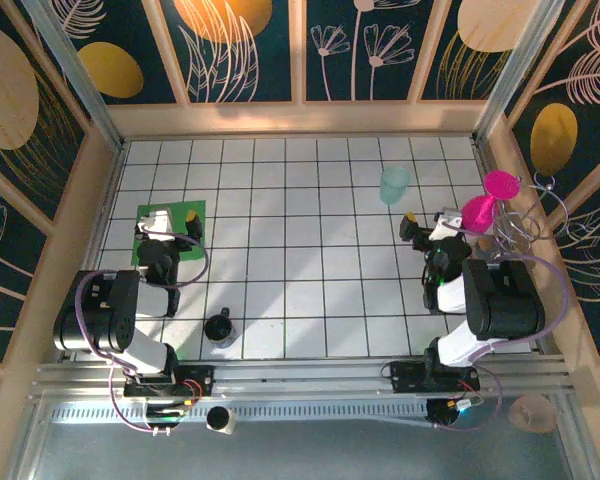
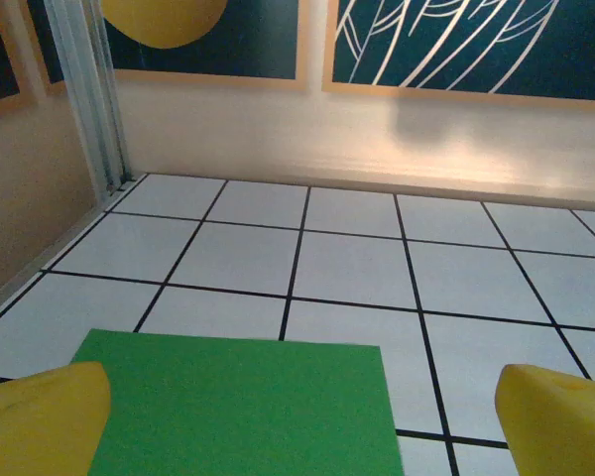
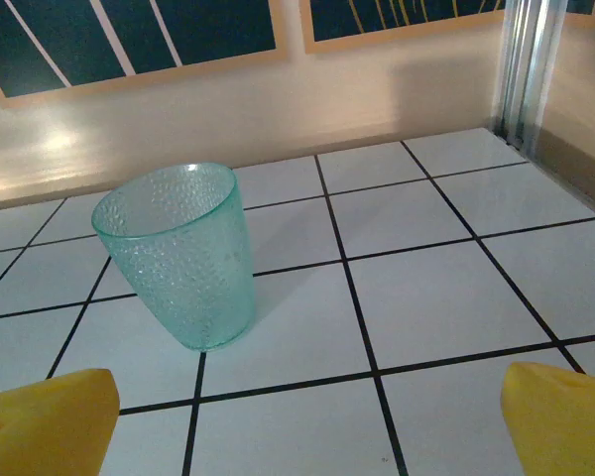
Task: Fold a paper plane with a square sheet of paper (pick it up from the middle)
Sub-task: Move the square sheet of paper to the center of the table.
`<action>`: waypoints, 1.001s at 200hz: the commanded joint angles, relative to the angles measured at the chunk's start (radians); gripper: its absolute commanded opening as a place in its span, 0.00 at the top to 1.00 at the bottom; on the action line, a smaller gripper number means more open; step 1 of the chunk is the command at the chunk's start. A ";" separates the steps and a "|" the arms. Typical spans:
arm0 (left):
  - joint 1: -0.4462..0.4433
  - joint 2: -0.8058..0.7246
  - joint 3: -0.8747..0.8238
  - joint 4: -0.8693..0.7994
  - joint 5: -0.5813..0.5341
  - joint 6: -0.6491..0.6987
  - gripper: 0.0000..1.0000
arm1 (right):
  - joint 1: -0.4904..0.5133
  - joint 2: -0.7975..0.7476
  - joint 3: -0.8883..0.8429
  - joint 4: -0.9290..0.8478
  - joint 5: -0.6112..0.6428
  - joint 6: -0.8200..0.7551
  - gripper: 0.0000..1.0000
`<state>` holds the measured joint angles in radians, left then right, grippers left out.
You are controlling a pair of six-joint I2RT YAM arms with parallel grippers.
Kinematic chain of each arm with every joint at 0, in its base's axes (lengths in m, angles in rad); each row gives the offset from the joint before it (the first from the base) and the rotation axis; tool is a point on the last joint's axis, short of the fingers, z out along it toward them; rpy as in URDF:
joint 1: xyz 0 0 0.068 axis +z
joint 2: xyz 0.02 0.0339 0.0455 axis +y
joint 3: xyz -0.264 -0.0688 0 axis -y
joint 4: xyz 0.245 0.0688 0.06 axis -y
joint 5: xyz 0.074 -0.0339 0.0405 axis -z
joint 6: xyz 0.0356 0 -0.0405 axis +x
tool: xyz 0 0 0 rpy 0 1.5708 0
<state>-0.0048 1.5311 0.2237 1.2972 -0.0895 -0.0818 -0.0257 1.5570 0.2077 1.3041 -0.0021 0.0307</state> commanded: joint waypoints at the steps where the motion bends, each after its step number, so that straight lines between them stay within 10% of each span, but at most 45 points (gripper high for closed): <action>1: 0.006 0.003 0.001 0.027 0.000 0.004 0.01 | -0.006 0.004 0.016 0.013 -0.007 -0.016 0.01; 200: 0.006 0.002 -0.006 0.041 -0.007 0.001 0.01 | -0.008 0.004 0.013 0.016 -0.007 -0.017 0.01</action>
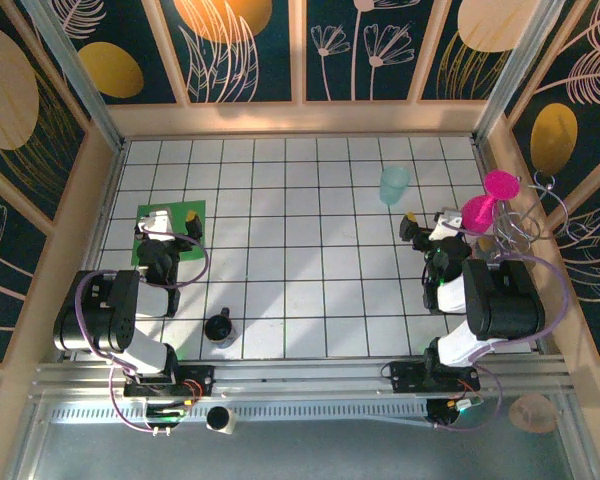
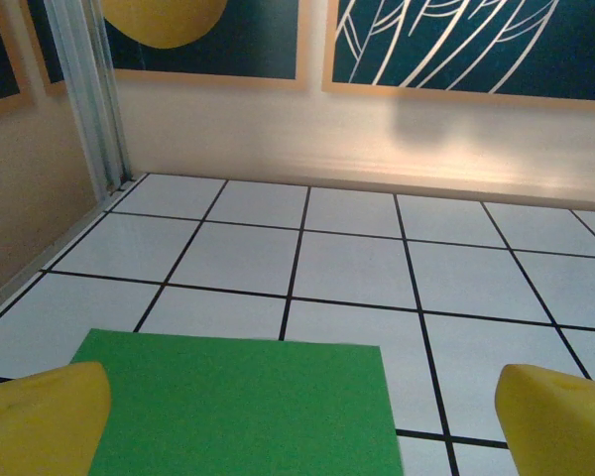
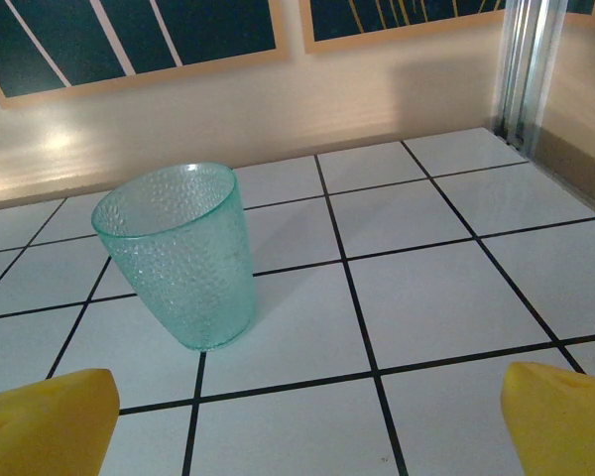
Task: Fold a paper plane with a square sheet of paper (pick it up from the middle)
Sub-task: Move the square sheet of paper to the center of the table.
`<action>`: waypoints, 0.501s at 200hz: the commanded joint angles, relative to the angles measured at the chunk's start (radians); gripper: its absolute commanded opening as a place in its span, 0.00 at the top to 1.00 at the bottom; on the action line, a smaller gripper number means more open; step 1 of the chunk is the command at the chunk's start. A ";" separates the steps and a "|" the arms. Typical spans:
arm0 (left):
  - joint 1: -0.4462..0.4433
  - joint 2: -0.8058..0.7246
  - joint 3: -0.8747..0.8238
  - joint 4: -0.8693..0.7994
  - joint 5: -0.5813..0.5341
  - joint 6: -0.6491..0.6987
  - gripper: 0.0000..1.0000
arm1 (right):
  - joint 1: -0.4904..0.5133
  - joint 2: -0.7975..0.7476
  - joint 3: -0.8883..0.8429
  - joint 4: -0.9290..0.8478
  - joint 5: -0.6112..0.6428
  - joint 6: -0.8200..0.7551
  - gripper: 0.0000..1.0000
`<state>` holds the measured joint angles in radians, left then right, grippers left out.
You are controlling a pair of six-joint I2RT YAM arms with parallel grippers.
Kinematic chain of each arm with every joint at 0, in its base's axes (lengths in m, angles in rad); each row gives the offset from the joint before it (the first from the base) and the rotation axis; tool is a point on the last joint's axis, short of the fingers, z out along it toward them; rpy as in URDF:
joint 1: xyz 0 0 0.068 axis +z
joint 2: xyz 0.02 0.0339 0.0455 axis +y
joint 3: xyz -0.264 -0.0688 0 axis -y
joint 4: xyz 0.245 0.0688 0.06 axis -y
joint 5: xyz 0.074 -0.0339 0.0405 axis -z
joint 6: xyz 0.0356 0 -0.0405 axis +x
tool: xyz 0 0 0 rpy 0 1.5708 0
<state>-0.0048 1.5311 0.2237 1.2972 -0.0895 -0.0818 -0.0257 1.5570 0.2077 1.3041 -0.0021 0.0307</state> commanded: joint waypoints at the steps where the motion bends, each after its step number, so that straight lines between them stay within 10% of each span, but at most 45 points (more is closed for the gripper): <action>1: 0.006 0.001 -0.007 0.042 -0.008 0.001 0.01 | -0.007 0.005 0.014 0.016 -0.006 -0.017 0.01; 42: 0.008 -0.110 -0.117 0.148 -0.091 -0.030 0.01 | 0.062 -0.121 0.007 -0.084 0.061 -0.077 0.01; 100: 0.006 -0.474 0.010 -0.410 -0.223 -0.220 0.01 | 0.248 -0.327 0.139 -0.468 0.235 -0.111 0.01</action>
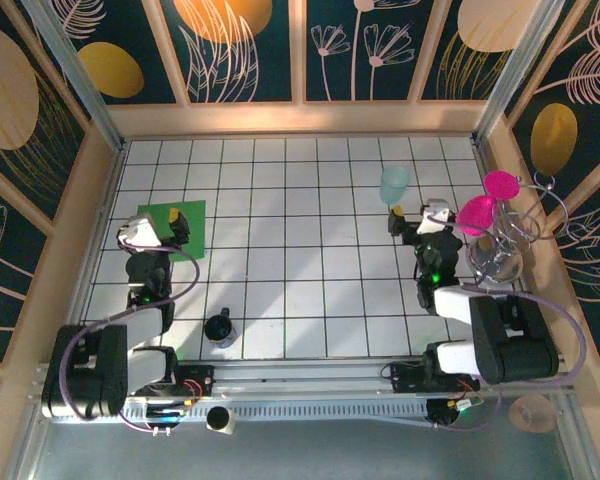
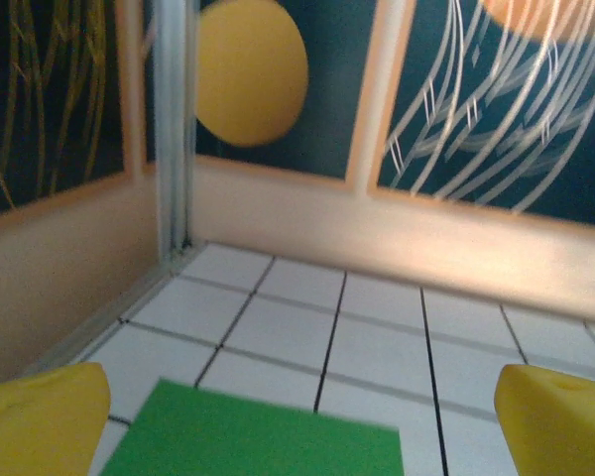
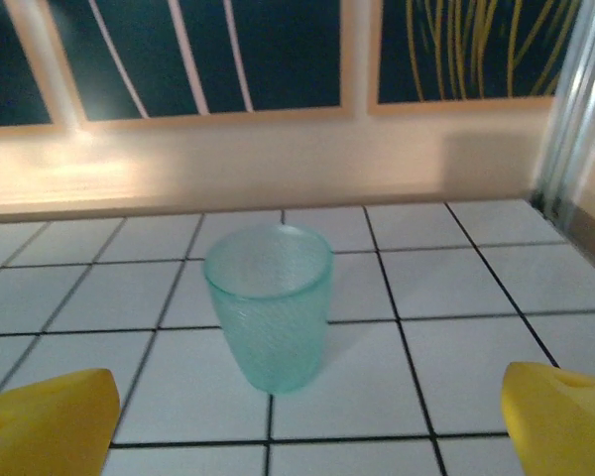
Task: Fold a paper plane with a square sheet of paper (pick it up from the middle)
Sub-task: Move the square sheet of paper to the center of the table.
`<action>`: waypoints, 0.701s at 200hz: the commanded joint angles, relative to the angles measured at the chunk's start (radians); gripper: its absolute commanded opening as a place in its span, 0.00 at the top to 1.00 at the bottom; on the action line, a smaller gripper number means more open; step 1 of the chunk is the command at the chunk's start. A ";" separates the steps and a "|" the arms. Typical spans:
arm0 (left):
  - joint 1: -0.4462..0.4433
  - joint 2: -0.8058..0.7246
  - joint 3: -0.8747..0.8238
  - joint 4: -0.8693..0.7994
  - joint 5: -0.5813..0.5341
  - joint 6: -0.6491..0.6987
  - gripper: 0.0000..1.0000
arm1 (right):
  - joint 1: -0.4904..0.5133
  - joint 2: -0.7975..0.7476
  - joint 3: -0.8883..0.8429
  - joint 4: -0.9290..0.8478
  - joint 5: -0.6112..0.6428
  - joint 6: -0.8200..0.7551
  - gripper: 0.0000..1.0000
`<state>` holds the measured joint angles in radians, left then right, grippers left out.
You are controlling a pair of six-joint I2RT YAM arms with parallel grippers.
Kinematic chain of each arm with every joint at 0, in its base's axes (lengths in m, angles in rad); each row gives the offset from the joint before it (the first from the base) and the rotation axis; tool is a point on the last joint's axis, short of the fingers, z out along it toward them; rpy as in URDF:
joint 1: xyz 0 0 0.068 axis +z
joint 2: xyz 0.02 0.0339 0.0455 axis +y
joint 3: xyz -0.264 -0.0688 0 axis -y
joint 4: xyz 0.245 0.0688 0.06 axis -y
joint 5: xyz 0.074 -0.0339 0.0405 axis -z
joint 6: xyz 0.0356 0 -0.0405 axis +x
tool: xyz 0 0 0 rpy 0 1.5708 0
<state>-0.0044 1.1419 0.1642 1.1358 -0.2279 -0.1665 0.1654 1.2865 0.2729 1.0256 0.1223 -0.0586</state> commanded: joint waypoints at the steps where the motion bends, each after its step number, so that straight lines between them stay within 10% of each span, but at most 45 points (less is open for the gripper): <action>1: 0.006 -0.090 0.074 -0.258 -0.086 -0.142 0.01 | 0.060 -0.058 0.078 -0.197 0.113 -0.020 0.01; 59: 0.007 -0.135 0.208 -0.578 -0.034 -0.288 0.01 | 0.167 -0.025 0.342 -0.610 0.127 0.266 0.01; 140: 0.007 0.269 0.477 -0.844 0.186 -0.404 0.01 | 0.192 0.205 0.582 -0.815 -0.127 0.530 0.06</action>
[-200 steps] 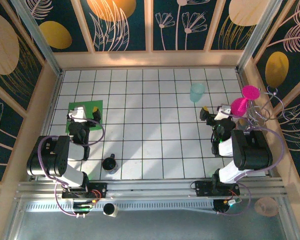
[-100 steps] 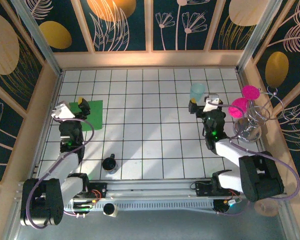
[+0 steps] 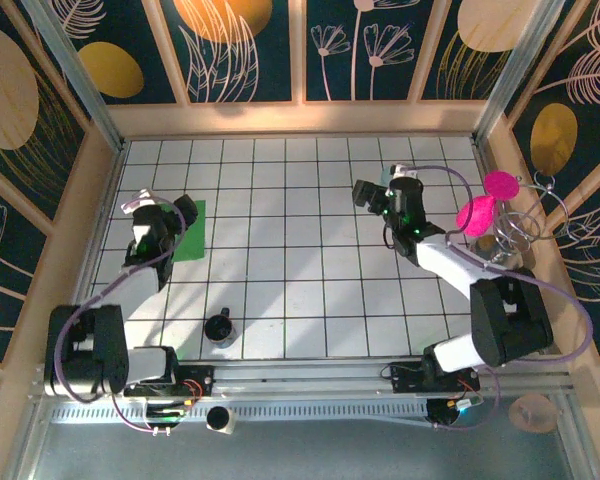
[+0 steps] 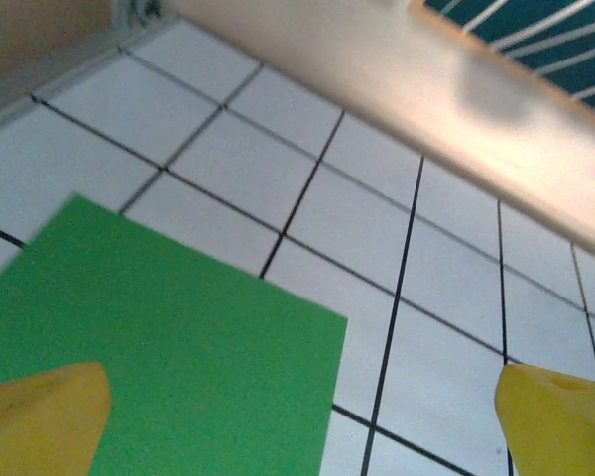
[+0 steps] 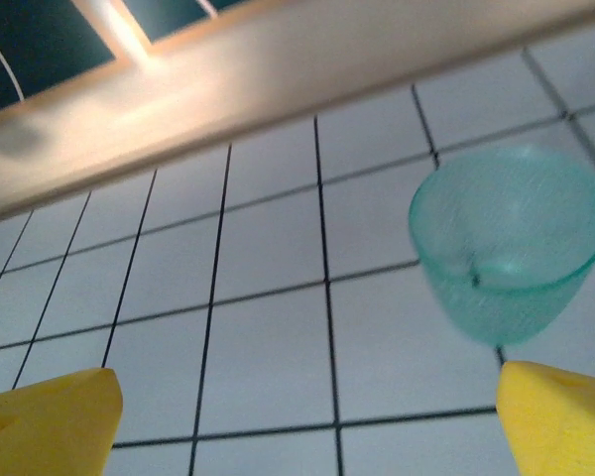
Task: Fold a paper plane with a square sheet of paper (pick it up from the middle)
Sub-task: Move the square sheet of paper to the center of the table.
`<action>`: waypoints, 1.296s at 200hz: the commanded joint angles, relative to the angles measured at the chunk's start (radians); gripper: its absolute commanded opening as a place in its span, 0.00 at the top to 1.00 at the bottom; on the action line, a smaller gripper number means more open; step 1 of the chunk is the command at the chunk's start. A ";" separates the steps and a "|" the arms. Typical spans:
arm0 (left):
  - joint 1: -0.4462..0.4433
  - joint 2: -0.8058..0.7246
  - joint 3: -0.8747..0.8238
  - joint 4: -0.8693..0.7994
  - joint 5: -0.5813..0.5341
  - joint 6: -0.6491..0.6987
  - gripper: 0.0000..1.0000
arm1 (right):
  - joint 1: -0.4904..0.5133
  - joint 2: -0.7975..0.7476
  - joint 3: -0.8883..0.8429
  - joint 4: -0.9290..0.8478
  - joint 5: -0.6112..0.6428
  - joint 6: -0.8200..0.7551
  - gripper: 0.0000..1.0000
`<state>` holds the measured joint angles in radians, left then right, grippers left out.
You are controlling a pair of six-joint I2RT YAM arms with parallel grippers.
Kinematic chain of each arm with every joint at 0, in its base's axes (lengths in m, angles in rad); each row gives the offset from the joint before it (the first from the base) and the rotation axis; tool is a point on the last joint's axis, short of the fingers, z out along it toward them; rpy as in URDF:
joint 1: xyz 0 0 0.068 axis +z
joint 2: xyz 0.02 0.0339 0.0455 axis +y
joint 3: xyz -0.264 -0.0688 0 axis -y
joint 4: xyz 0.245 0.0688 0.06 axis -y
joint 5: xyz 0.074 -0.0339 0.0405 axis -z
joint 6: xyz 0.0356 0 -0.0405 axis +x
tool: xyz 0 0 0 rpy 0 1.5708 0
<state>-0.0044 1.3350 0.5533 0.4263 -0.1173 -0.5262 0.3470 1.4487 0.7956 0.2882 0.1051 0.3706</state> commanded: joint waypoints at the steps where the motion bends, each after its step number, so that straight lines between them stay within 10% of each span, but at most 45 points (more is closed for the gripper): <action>1: 0.007 0.081 0.090 -0.139 0.076 -0.045 0.01 | 0.010 0.045 0.062 -0.080 -0.113 0.102 0.06; 99: 0.030 0.445 0.447 -0.427 0.118 -0.032 0.02 | 0.030 0.122 0.096 -0.114 -0.159 0.135 0.08; 259: -0.094 0.517 0.334 -0.434 0.418 -0.121 0.23 | 0.030 0.138 0.100 -0.121 -0.151 0.157 0.08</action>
<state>-0.0101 1.8168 0.9180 0.1085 0.2199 -0.5919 0.3687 1.5745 0.8642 0.1749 -0.0540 0.5079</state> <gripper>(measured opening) 0.779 0.921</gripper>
